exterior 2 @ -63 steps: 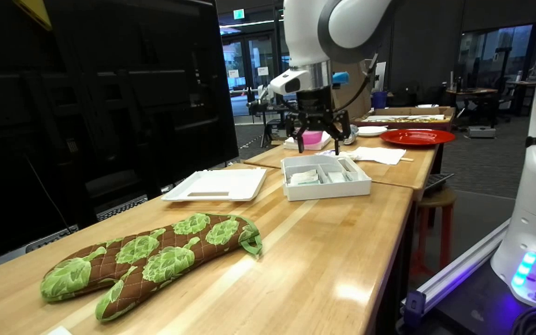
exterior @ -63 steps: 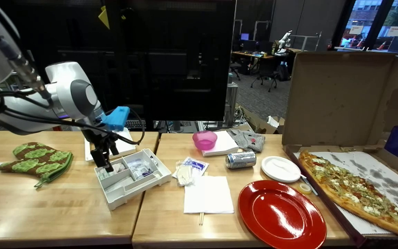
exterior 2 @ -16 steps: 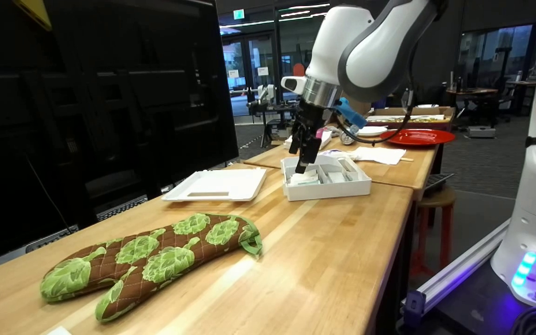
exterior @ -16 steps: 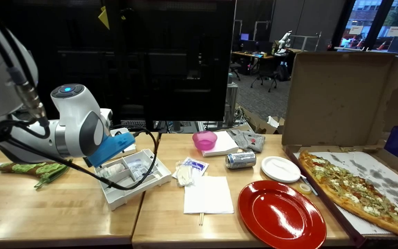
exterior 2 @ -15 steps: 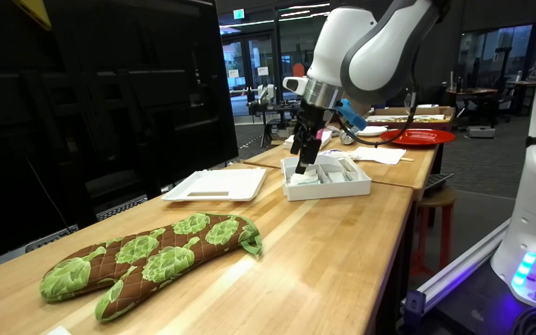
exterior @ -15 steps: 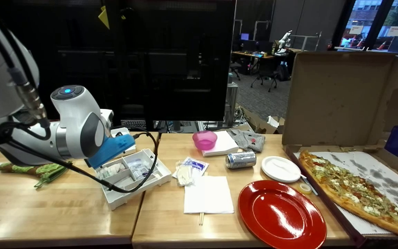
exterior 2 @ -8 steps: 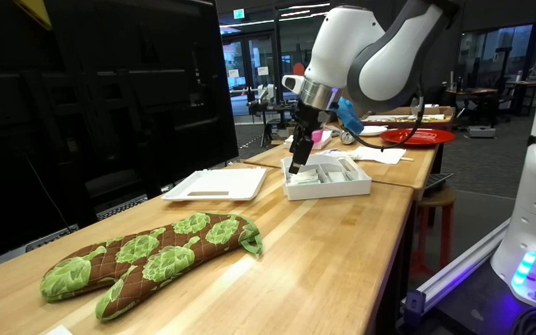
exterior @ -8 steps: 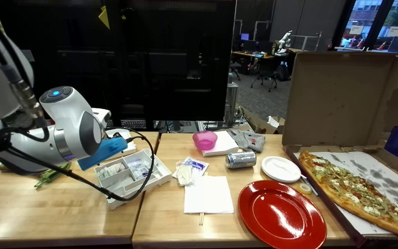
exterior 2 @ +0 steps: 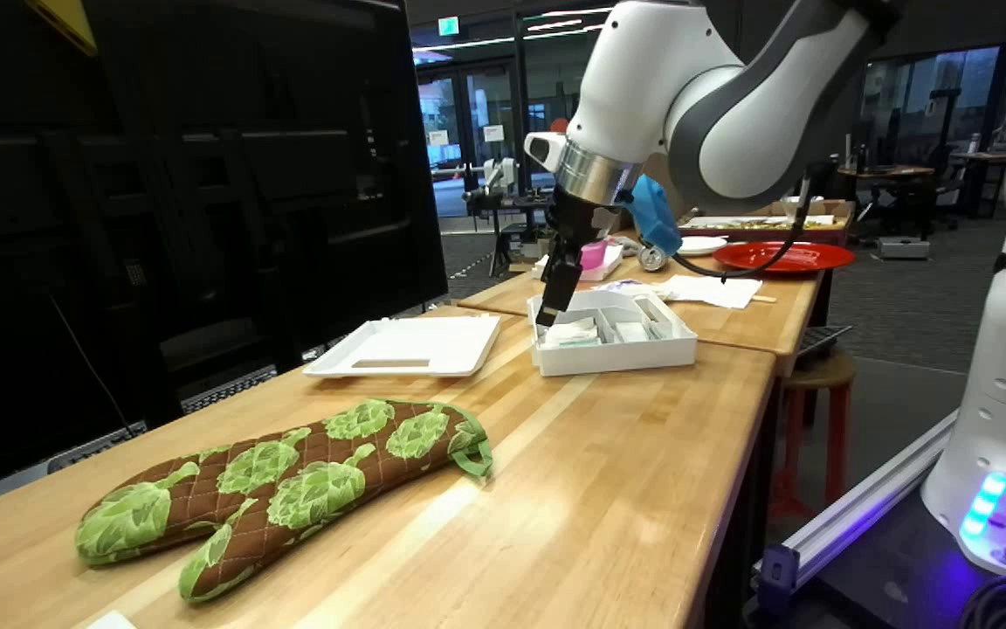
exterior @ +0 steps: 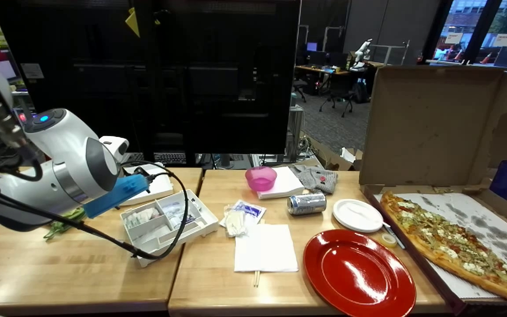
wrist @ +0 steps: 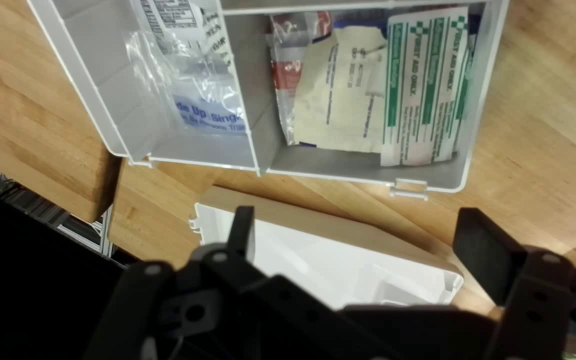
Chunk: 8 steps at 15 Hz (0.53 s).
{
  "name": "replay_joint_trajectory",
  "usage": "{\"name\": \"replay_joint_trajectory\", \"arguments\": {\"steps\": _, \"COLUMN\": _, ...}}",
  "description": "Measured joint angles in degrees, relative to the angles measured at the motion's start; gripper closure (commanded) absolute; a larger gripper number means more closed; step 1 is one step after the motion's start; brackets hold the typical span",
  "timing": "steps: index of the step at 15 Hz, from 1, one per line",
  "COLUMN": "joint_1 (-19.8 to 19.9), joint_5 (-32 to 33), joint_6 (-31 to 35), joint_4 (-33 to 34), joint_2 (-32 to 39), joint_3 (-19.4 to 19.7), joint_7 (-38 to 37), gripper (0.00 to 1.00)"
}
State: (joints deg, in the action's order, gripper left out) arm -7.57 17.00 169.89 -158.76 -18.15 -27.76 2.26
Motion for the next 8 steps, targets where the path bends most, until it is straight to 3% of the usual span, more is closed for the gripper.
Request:
{"name": "replay_joint_trajectory", "arguments": {"steps": 5, "joint_1": 0.18, "joint_5": -0.03, "joint_6": -0.5, "joint_4": 0.0, "joint_2": -0.08, "joint_3": -0.13, "joint_7": 0.01, "gripper": 0.0}}
{"name": "replay_joint_trajectory", "arguments": {"steps": 8, "joint_1": 0.17, "joint_5": -0.59, "joint_6": -4.55, "joint_4": 0.04, "joint_2": -0.02, "joint_3": -0.17, "joint_7": -1.51, "gripper": 0.0}}
